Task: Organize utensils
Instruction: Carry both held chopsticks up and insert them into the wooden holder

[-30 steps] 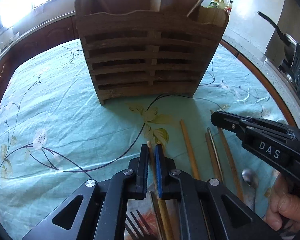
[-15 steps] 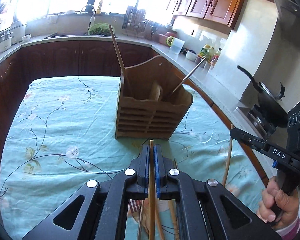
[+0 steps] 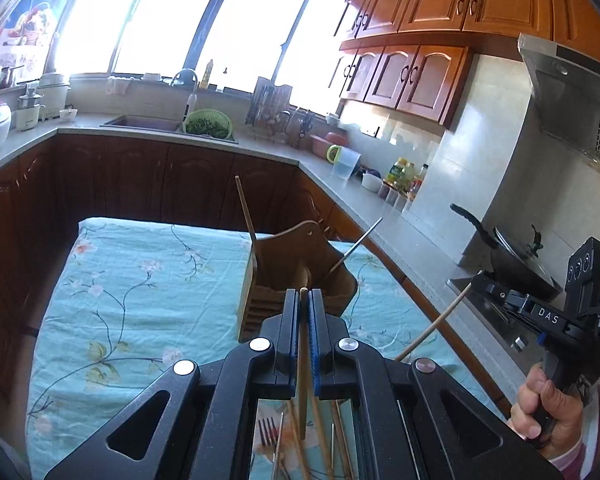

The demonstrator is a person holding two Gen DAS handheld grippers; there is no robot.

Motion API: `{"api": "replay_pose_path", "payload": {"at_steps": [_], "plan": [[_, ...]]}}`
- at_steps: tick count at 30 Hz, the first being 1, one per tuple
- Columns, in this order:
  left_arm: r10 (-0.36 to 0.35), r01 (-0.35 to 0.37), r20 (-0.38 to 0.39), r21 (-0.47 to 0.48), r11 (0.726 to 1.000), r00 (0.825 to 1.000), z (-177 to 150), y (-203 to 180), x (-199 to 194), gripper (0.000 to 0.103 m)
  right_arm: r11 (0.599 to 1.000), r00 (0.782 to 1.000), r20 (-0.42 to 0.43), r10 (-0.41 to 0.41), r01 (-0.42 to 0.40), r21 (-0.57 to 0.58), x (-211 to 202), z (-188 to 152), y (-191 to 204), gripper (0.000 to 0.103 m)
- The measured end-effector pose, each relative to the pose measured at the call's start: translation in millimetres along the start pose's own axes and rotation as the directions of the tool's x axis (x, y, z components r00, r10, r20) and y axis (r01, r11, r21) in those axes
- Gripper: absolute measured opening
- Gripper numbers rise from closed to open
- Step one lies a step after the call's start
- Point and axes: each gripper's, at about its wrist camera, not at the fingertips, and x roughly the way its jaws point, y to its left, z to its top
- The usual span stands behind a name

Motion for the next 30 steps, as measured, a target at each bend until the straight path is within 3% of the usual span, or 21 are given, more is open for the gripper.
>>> {"api": "replay_pose_path", "payload": {"at_steps": [18, 24, 30], "plan": [[0.028, -0.024, 0.112, -0.038, 0.999, 0.993, 12, 6, 6, 0.003, 1.0, 0.996, 0.091, -0.003, 0.002, 0.012, 0, 33, -3, 0.004], [0.039, -0.032, 0.198, -0.038, 0.999, 0.979, 35, 5, 14, 0.003, 1.0, 0.986, 0.166, -0.002, 0.0, 0.012, 9, 66, 2, 0.004], [0.063, -0.054, 0.293, -0.039, 0.998, 0.954, 57, 8, 39, 0.003, 1.0, 0.977, 0.21, -0.02, 0.016, 0.021, 32, 96, 1, 0.004]]}}
